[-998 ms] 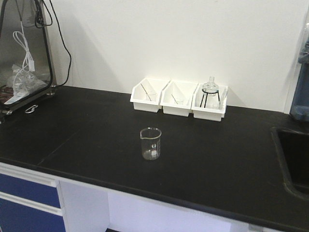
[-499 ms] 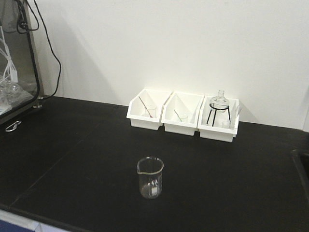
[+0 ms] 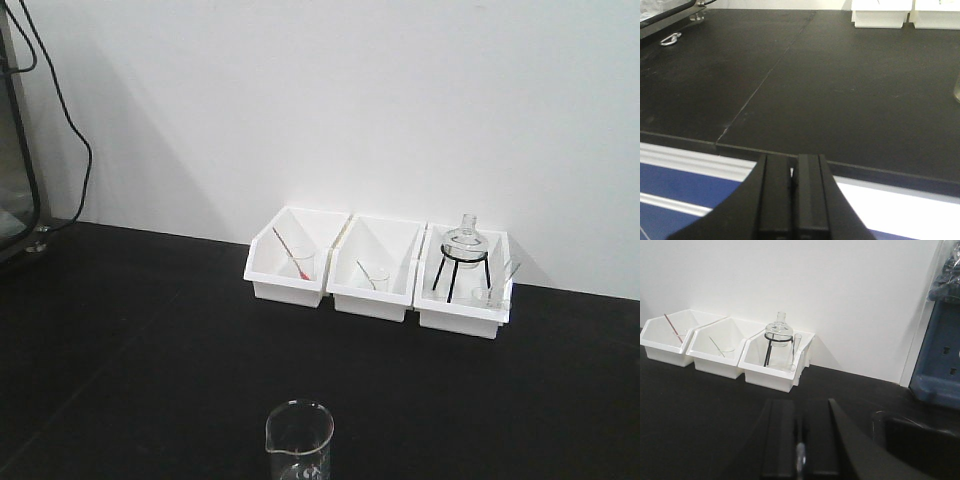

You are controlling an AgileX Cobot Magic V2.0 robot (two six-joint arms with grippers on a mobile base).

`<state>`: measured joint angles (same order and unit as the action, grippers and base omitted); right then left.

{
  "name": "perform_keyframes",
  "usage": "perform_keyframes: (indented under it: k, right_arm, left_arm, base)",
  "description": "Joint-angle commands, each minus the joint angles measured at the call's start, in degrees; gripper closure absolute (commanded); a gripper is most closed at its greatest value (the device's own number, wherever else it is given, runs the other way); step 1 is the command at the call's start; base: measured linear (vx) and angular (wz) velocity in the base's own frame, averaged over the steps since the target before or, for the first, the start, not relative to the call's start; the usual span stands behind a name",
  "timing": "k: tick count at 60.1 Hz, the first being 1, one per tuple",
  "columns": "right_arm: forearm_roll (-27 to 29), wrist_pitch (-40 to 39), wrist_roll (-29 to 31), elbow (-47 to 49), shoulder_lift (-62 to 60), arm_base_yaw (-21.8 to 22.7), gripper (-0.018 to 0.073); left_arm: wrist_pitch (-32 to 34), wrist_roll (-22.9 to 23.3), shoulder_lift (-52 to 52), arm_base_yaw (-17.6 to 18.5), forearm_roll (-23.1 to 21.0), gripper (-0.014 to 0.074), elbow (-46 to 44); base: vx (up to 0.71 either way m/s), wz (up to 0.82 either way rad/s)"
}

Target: Grab transparent chemical and place on left bench

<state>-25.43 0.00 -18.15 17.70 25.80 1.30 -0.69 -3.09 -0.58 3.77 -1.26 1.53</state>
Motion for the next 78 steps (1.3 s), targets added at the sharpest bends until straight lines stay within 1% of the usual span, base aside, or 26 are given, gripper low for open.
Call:
perform_keyframes:
  k: [1,36,46,65,74,78]
  right_arm:
    - [-0.15,-4.22,0.06,1.62,0.29,0.35,0.0550]
    - [-0.15,-4.22,0.06,1.62,0.29,0.35,0.0550]
    - [-0.15,-7.16,0.06,1.62,0.29,0.35,0.0550]
    - [-0.15,-7.27,0.06,1.62,0.29,0.35,0.0550]
    - [-0.73,-11.20,0.06,1.62,1.67,0.13,0.0550]
    - [-3.15,-15.02,0.06,1.62,4.38,-0.94,0.0550]
  left_arm:
    - [4.49,0.45,-1.10,0.10,-0.04,0.0600,0.93]
    - [4.49,0.45,-1.10,0.10,-0.04,0.0600,0.93]
    - [4.49,0.45,-1.10,0.10,-0.04,0.0600,0.93]
    - [4.49,0.45,-1.10,0.10,-0.04,0.0600,0.93]
    - [4.49,0.45,-1.10,0.10,-0.04,0.0600,0.93]
    - [4.49,0.45,-1.10,0.10,-0.04,0.0600,0.93]
  base:
    - [0.19,-0.07]
    - [0.10,-0.03]
    - [0.01,-0.01]
    - [0.00,0.00]
    - [0.00,0.00]
    - [0.00,0.00]
